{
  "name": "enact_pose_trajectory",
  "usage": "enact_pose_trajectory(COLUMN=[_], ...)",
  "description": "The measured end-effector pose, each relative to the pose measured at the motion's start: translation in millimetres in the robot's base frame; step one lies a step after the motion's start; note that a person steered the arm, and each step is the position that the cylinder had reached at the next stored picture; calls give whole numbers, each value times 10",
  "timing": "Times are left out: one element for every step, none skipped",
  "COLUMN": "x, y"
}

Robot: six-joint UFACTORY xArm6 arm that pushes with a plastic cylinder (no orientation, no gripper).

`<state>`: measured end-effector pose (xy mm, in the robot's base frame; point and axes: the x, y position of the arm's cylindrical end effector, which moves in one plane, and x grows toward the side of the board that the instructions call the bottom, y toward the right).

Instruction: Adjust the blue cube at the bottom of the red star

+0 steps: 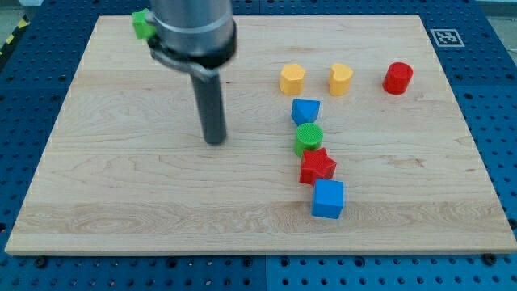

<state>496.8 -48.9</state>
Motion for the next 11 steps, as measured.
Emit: enact_pose_trajectory(x=[691,947,959,998,1152,1115,695,517,517,558,582], y=[323,358,962,2046,2252,2252,2262,2278,2156,1860,1595])
